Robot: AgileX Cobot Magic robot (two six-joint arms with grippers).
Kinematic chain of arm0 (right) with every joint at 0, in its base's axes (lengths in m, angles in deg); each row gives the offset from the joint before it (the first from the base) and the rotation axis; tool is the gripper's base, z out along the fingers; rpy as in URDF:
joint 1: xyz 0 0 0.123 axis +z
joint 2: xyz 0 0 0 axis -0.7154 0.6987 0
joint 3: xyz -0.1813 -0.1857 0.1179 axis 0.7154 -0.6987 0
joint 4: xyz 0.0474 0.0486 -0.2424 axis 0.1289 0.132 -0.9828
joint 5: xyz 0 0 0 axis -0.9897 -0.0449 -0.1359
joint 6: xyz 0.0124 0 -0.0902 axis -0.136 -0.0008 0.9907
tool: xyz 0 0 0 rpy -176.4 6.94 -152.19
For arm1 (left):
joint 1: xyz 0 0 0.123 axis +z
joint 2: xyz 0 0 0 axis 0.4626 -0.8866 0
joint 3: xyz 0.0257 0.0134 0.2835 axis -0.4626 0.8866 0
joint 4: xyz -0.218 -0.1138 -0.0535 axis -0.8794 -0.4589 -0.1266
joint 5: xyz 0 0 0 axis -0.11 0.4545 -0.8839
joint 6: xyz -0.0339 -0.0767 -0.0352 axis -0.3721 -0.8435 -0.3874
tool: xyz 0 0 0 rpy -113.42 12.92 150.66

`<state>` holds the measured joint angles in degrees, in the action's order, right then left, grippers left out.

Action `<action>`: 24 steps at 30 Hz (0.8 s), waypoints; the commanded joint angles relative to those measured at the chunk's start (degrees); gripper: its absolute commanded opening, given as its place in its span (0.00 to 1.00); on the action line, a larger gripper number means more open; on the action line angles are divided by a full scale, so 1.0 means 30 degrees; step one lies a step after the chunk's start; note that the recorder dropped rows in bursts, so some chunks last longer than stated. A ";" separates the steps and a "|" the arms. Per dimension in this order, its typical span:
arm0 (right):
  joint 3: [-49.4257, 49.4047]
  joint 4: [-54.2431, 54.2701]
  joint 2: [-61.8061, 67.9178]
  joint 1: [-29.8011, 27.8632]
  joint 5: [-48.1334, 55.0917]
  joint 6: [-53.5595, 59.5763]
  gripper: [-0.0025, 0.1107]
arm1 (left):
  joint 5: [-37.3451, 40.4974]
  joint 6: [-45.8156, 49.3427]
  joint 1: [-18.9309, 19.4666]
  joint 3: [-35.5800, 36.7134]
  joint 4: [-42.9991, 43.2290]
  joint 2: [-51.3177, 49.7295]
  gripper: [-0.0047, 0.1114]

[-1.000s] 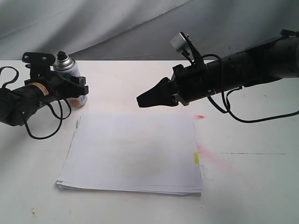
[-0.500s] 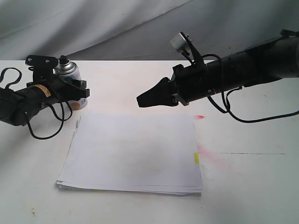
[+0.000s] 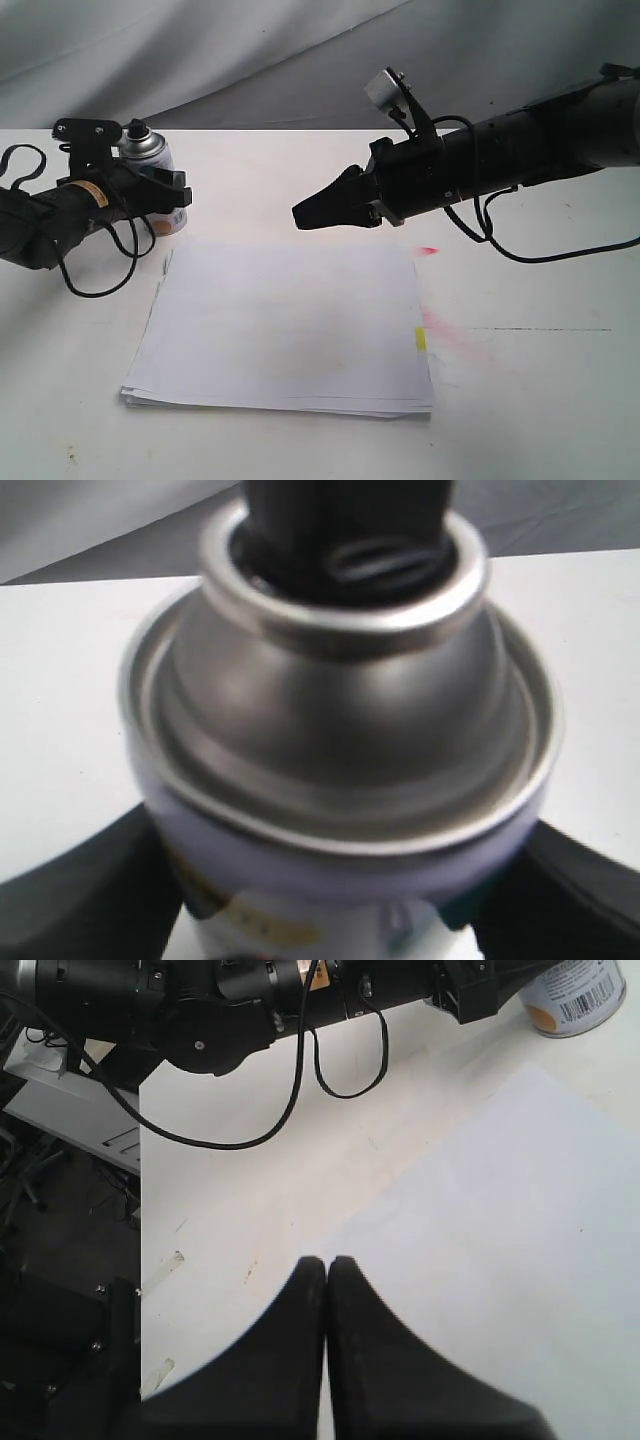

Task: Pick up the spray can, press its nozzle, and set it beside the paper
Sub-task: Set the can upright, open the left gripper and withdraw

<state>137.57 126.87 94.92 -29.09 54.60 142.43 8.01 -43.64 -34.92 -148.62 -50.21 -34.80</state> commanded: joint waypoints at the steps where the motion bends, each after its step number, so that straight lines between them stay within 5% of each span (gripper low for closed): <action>1: 0.0086 0.0210 -0.0232 -0.0114 -0.0020 0.0124 0.02 | -0.0139 -0.0385 0.0018 -0.0219 -0.0109 0.0222 0.64; 13: 0.0086 0.0305 -0.0266 -0.0114 0.0654 0.0123 0.02 | 0.0481 -0.0385 0.0018 -0.0219 -0.0109 0.1617 0.64; 24: 0.0086 0.1249 -0.2534 -0.0232 -0.0685 0.0161 0.02 | 0.8361 -0.0564 0.0018 -0.0219 -0.0109 0.8756 0.64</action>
<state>137.57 129.75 90.30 -29.09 54.89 142.43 28.09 -44.45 -34.92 -148.90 -50.21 -14.58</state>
